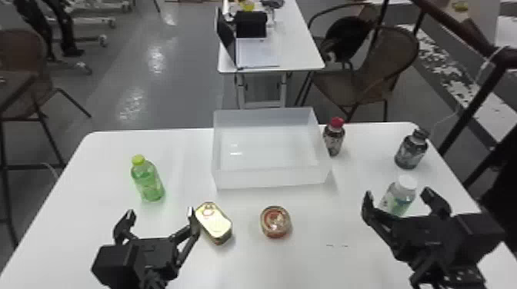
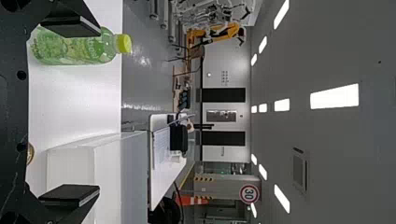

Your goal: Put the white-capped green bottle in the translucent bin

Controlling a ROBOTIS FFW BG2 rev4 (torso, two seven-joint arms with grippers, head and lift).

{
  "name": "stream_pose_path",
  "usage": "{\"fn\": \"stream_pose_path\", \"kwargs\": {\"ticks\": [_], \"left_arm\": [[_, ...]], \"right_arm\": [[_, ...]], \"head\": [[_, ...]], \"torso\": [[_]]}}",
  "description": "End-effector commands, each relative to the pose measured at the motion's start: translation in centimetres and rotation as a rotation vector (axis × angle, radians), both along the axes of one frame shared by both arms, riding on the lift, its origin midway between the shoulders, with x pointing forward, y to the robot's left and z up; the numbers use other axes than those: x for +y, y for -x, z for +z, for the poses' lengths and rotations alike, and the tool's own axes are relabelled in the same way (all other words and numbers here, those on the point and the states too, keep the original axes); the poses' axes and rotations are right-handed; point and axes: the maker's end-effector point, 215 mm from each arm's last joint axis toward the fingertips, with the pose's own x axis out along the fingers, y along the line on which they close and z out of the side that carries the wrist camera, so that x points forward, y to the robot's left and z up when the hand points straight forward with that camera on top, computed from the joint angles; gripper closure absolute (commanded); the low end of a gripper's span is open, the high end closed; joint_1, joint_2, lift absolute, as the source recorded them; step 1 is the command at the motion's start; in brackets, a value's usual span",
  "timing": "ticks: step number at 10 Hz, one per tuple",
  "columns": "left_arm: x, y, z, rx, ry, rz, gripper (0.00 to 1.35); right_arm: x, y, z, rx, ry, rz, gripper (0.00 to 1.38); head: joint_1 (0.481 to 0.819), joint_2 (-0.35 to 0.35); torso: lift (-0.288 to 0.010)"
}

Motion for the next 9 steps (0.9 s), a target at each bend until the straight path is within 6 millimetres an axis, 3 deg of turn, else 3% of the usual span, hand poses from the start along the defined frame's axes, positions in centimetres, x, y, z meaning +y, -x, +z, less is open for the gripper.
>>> {"fn": "stream_pose_path", "kwargs": {"ticks": [1, 3, 6, 7, 9], "left_arm": [[0.2, 0.1, 0.0, 0.0, 0.002, 0.003, 0.12], [0.3, 0.2, -0.1, 0.0, 0.005, 0.005, 0.12], [0.4, 0.3, -0.1, -0.001, 0.008, 0.007, 0.12], [0.4, 0.3, 0.0, -0.002, 0.008, 0.007, 0.12], [0.1, 0.1, 0.0, -0.004, 0.011, 0.001, 0.12]], "right_arm": [[-2.7, 0.8, -0.9, 0.008, 0.005, -0.076, 0.12], [-6.2, 2.0, -4.9, 0.063, -0.009, -0.153, 0.12], [-8.8, 2.2, -10.5, 0.134, -0.052, -0.187, 0.12], [-8.9, 1.6, -11.8, 0.153, -0.064, -0.178, 0.12], [-7.3, -0.3, -13.4, 0.173, -0.067, -0.112, 0.12]], "head": [[0.695, -0.008], [0.695, -0.062], [0.695, -0.112], [0.695, -0.117], [0.695, -0.123]], "torso": [[-0.046], [-0.046], [-0.046], [-0.046], [-0.046]]}}
